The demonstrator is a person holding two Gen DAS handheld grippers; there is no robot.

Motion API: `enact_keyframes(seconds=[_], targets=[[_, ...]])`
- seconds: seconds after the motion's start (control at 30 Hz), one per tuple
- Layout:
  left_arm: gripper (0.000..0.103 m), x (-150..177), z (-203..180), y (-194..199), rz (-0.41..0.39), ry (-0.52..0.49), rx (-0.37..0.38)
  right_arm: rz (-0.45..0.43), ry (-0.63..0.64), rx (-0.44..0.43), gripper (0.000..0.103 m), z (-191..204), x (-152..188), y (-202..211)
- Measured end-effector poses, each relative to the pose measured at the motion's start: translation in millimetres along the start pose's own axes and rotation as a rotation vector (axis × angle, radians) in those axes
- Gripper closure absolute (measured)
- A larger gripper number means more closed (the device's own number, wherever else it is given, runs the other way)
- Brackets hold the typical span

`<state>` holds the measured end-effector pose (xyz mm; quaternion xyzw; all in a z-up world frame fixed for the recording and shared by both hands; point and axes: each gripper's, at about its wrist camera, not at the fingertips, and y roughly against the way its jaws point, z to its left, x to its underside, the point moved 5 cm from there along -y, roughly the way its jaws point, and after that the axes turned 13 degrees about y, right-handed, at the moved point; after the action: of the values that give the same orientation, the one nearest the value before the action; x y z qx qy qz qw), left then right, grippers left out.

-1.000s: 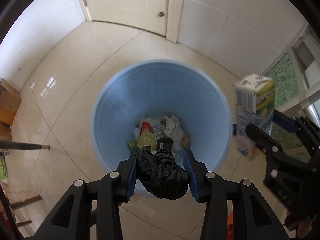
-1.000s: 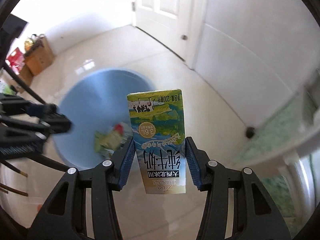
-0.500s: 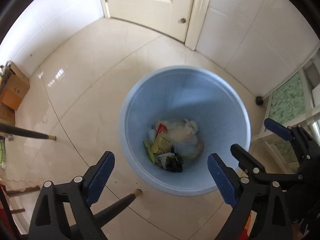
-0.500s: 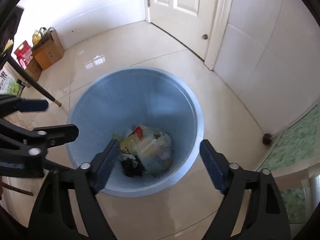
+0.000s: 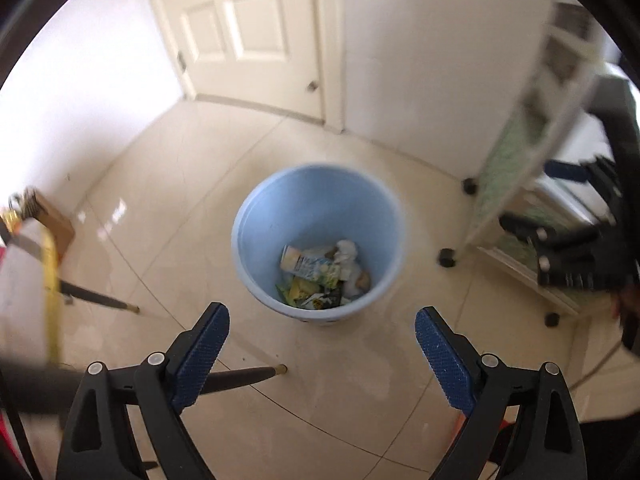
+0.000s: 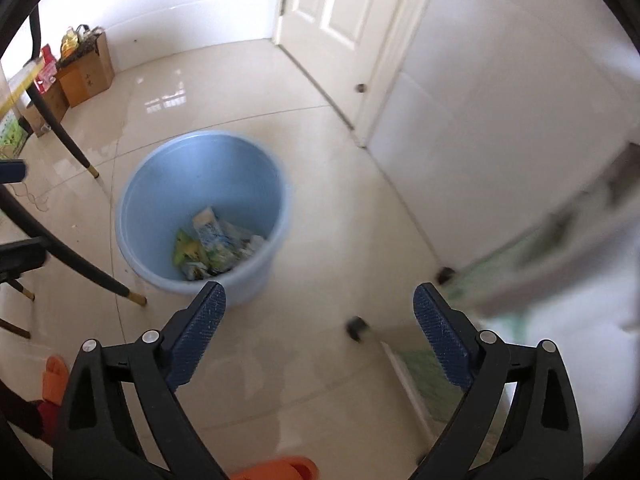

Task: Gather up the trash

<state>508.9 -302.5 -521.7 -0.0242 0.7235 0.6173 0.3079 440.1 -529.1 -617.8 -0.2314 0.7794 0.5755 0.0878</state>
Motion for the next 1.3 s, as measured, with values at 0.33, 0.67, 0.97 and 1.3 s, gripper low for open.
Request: enact_keyframes(seconds=[0.33, 0.67, 0.97, 1.3], targets=[[0.002, 67.1, -10.2, 203.2, -0.269, -0.036, 0.064, -0.047, 0.206, 0.122, 0.005, 23.3, 43.4, 142.0], [0.001, 134.9, 16.0, 403.2, -0.554, -0.033, 0.04, -0.259, 0.098, 0.206, 0.004, 32.1, 29.5, 309.8], [0.001, 209.1, 40.3, 546.5, -0.761, 0.05, -0.034, -0.626, 0.037, 0.097, 0.0, 68.4, -39.5, 513.5], [0.0, 280.9, 71.3, 667.0, -0.912, 0.182, -0.153, -0.91, -0.001, -0.084, 0.0, 127.4, -67.7, 663.3]])
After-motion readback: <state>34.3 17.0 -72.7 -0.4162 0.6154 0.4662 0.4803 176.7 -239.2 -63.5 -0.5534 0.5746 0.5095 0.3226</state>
